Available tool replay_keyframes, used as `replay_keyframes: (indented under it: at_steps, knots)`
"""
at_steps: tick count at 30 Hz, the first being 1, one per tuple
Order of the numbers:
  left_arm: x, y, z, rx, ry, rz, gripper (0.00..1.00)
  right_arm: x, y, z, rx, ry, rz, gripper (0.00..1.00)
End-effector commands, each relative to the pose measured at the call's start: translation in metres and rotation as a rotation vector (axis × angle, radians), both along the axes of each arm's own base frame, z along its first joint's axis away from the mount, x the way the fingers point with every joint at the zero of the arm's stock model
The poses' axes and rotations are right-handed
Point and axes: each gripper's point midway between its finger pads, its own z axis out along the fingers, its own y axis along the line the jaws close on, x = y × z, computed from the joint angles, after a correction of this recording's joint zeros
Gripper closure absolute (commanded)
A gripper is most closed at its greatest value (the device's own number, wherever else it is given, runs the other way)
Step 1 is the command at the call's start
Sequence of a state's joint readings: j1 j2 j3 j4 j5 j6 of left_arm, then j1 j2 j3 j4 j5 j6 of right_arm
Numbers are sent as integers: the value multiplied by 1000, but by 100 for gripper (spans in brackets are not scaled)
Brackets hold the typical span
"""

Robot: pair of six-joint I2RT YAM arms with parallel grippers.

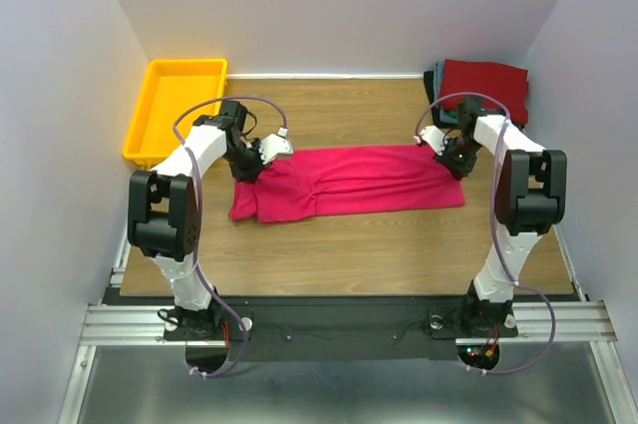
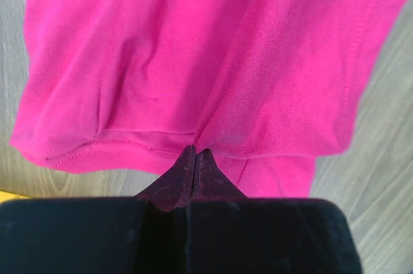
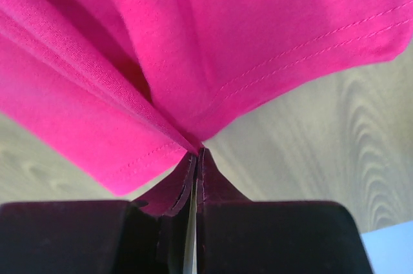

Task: Fold and stack the t-shirts
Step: Fold the tshirt

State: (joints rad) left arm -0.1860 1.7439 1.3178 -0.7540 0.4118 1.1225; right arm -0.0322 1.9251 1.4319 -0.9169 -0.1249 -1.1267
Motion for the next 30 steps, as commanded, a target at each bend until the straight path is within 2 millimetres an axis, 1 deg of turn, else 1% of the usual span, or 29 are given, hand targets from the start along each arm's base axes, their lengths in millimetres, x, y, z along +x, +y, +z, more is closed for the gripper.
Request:
replay_keyframes:
  at_steps: [1,2,3,6,9,11,12,14,16,17,18,19,20,21,23,24,25,26,27,28,29,30]
  knots:
    - [17,3,14,-22,-40,21,100,23,3,16,29,-75,-33,96]
    - [17,3,16,-21,-43,18,100,23,3,17,29,-78,-32,96]
    - [16,4,19,-21,-43,18,100,22,2,22,26,-90,-20,96]
    - [16,3,29,-34,-44,14,100,16,0,22,10,-85,-1,96]
    - [21,1,31,-43,-51,26,100,18,-1,19,2,-82,8,93]
    - [27,1,24,-45,-41,42,100,22,0,10,14,-60,-19,92]
    - [30,1,17,-42,-30,48,100,27,1,11,18,-69,-31,92]
    - [32,2,9,-47,-19,68,100,32,3,7,27,-64,-41,91]
    - [39,1,-1,-55,-14,100,100,41,7,10,45,-77,-73,89]
    - [41,0,-5,-60,-12,109,100,43,10,9,59,-75,-84,87]
    - [42,0,-9,-59,-6,125,100,43,11,5,64,-65,-99,79]
    - [45,1,-13,-60,-1,147,98,43,13,4,70,-60,-119,74]
    - [48,2,-13,-63,-11,179,88,42,13,4,63,-58,-133,66]
    - [49,4,-13,-58,-19,195,83,40,12,4,58,-55,-141,63]
    - [51,11,-9,-36,-39,218,73,35,7,4,32,-51,-154,61]
    - [53,18,0,-40,-60,241,66,33,6,11,33,-65,-177,58]
    - [52,21,6,-52,-67,255,62,31,5,15,32,-70,-193,55]
    - [50,25,11,-58,-73,267,58,30,5,21,34,-84,-208,45]
    - [47,29,15,-60,-75,274,53,29,4,27,37,-94,-226,37]
    - [42,34,27,-75,-89,296,52,29,4,42,54,-127,-272,35]
    - [34,37,30,-80,-75,303,51,27,1,47,63,-134,-296,29]
    - [30,40,40,-91,-91,312,51,24,0,52,71,-140,-331,29]
